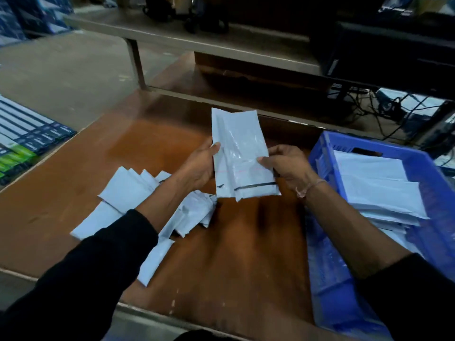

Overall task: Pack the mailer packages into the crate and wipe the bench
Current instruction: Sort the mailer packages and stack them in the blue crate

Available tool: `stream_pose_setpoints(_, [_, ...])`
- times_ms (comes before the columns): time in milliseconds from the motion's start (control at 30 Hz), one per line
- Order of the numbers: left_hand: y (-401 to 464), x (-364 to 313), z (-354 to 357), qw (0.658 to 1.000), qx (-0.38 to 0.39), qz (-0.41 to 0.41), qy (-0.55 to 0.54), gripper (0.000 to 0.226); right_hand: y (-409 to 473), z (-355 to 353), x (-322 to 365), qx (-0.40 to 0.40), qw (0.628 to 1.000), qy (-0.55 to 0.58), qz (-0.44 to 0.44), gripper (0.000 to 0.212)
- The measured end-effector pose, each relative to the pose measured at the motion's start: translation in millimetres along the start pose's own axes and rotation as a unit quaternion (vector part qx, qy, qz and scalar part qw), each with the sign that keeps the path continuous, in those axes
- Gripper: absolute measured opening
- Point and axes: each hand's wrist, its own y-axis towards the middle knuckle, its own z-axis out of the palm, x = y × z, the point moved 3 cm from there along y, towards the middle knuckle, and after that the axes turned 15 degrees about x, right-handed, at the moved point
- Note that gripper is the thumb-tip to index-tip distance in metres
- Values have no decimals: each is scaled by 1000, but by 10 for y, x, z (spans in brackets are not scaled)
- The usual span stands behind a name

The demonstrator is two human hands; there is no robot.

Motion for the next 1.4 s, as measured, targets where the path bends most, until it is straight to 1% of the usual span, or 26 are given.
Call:
stream_pose_setpoints(33, [18,5,104,1000,6,-1,-8,39,-39,-62,-19,-10,1000,-8,-10,22])
stream_pose_setpoints(100, [38,6,293,999,31,3,17,53,-110,-194,-40,-23,999,-5,-31,20])
stream_pose_setpoints(167, [33,0,466,996,56,9,68,71,-163,-322,-56,-35,998,-8,-48,23])
stream_pose_setpoints(233, [43,-13,620,989,71,13,130,84,-221,-449,-75,-39,998,-14,-54,26])
stream_pose_setpoints(333, [93,-40,798,972,105,30,210,91,-367,-651,-89,-39,998,-10,-50,40])
stream_pose_setpoints(400, [98,-126,926,949,124,46,285,90,-503,-806,-68,-37,998,-7,-53,52])
stream_pose_setpoints(433, [96,-190,1000,932,128,59,335,89,-549,-908,-54,-46,997,-23,-62,60])
stream_pose_setpoints(500, [111,-322,1168,885,141,95,433,88,-638,-1172,-3,-116,980,-129,-98,76])
stream_pose_setpoints(567, [118,-443,1410,839,167,125,503,89,-740,-1464,65,-190,939,-238,-162,93])
stream_pose_setpoints(600, [132,-493,1537,814,172,129,540,89,-792,-1595,106,-200,920,-270,-203,102])
stream_pose_setpoints(667, [173,-569,1819,758,180,125,615,89,-881,-1899,174,-186,890,-325,-260,119])
stream_pose_setpoints(700, [197,-599,1960,732,191,123,642,91,-914,-2048,184,-164,889,-330,-271,124])
stream_pose_setpoints(733, [218,-619,2103,710,207,121,662,93,-962,-2181,188,-132,901,-314,-267,125])
stream_pose_setpoints(800, [293,-628,2352,678,232,110,688,95,-1102,-2429,151,-77,935,-251,-239,114])
stream_pose_setpoints(867, [351,-614,2607,657,245,92,707,96,-1287,-2643,113,-55,953,-198,-222,90])
stream_pose_setpoints(933, [393,-602,2899,653,262,93,705,92,-1473,-2881,5,-50,963,-166,-206,71])
stream_pose_setpoints(967, [409,-591,3039,656,265,96,700,88,-1571,-2986,-58,-51,967,-156,-196,66])
stream_pose_setpoints(1033, [479,-518,3245,664,258,94,695,77,-1724,-3214,-244,-60,975,-135,-166,69])
stream_pose_setpoints(1100, [568,-375,3361,672,256,64,692,69,-1854,-3393,-447,-69,984,-119,-110,76])
stream_pose_setpoints(1133, [611,-280,3400,673,259,40,691,67,-1902,-3456,-559,-69,984,-141,-80,74])
stream_pose_setpoints(1167, [651,-182,3430,669,265,14,695,66,-1958,-3485,-638,-69,978,-187,-55,67])
stream_pose_setpoints(1200, [674,-79,3466,654,272,-16,706,65,-2003,-3508,-716,-80,965,-247,-37,60])
stream_pose_setpoints(1233, [701,38,3490,632,279,-48,722,64,-2024,-3521,-800,-88,946,-311,-12,58])
stream_pose_setpoints(1267, [721,161,3505,609,287,-77,736,63,-2025,-3496,-885,-80,931,-356,23,61])
stream_pose_setpoints(1333, [764,427,3512,567,299,-126,758,57,-1967,-3406,-1110,-48,920,-366,129,82])
stream_pose_setpoints(1400, [812,651,3500,528,285,-140,788,51,-1877,-3279,-1306,-35,914,-357,188,94])
